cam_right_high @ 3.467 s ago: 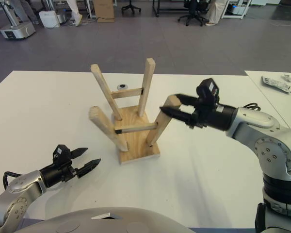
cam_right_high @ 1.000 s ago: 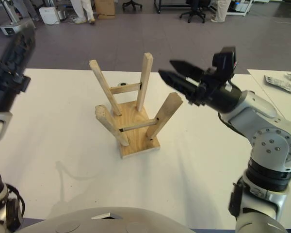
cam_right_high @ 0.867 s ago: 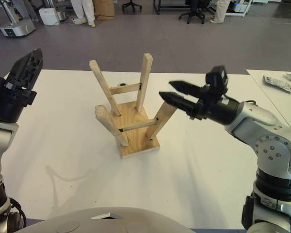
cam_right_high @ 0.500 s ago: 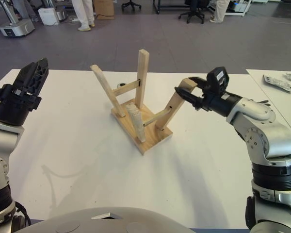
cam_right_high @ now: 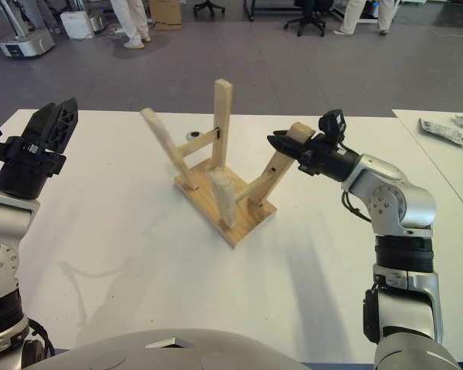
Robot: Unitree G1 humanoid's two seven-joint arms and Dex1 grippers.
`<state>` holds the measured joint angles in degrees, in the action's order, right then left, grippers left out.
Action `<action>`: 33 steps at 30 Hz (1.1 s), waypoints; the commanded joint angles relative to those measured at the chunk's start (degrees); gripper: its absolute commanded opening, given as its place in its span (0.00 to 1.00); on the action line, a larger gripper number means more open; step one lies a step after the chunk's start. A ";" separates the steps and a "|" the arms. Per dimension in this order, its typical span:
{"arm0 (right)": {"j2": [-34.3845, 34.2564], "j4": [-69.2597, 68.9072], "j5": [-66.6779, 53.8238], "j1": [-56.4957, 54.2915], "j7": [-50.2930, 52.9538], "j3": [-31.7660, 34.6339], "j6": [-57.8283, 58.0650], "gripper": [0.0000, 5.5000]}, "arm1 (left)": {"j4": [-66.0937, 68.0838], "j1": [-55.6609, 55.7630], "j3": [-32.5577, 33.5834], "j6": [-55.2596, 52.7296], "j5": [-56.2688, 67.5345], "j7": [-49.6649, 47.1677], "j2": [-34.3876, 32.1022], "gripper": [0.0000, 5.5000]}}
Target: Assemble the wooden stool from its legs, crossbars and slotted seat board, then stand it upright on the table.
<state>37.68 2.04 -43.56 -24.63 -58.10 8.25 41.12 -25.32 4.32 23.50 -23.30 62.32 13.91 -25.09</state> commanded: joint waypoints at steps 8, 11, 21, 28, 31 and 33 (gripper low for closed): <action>-3.77 10.51 10.67 -7.60 -9.60 -8.70 -13.46 0.33 | 9.07 -3.46 2.96 0.47 -6.67 9.98 -3.66 0.87; -5.74 10.63 8.53 -9.64 -9.46 -5.78 -14.06 0.45 | 10.21 -3.75 1.86 1.05 -8.45 11.56 -2.31 0.87; -5.75 16.33 -2.88 -24.71 7.91 13.77 -7.11 0.49 | 17.55 2.66 5.59 -1.32 -5.90 2.88 2.57 0.87; 4.48 6.91 12.34 10.94 9.22 10.79 -10.31 0.49 | 20.26 -6.62 -6.78 1.09 -24.94 15.95 -7.04 0.87; 2.75 1.34 17.91 21.40 8.00 2.27 -12.73 0.49 | 28.15 -3.57 -13.90 6.11 -35.36 21.03 -9.99 0.87; 1.71 -1.84 20.64 25.16 7.55 -2.76 -13.82 0.49 | 34.43 -0.89 -18.03 10.56 -40.96 24.85 -10.88 0.87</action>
<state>39.84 3.16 -25.05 -1.68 -50.27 8.98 28.16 4.65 0.97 8.76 -16.19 26.00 35.80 -34.35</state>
